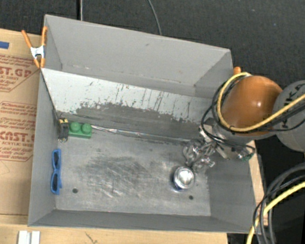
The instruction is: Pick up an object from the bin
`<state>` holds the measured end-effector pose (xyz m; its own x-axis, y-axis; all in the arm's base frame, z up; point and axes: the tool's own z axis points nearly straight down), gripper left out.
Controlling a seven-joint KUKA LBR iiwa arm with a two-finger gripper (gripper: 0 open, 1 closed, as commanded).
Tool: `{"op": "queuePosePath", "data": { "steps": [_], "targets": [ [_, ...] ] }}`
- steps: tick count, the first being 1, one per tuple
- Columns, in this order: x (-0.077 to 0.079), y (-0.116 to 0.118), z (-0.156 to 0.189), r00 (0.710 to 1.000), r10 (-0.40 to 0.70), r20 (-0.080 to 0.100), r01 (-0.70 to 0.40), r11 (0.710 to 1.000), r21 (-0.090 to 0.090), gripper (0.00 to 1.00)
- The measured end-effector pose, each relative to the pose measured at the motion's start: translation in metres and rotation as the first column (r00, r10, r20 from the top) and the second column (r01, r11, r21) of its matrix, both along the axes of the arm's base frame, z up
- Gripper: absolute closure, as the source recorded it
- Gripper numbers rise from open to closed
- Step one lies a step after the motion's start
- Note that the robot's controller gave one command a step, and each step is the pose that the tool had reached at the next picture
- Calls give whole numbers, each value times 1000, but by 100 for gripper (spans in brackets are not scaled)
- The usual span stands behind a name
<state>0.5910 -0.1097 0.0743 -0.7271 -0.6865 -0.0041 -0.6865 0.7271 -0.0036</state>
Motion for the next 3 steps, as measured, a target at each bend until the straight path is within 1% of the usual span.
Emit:
{"op": "queuePosePath", "data": {
  "steps": [1,2,3],
  "targets": [
    [-1,-1,-2,1000,0,-1,0,1000,-1,0],
    [0,0,0,1000,0,1,0,1000,0,100],
    [-1,-1,-2,1000,0,-1,0,1000,-1,0]
  ]
}}
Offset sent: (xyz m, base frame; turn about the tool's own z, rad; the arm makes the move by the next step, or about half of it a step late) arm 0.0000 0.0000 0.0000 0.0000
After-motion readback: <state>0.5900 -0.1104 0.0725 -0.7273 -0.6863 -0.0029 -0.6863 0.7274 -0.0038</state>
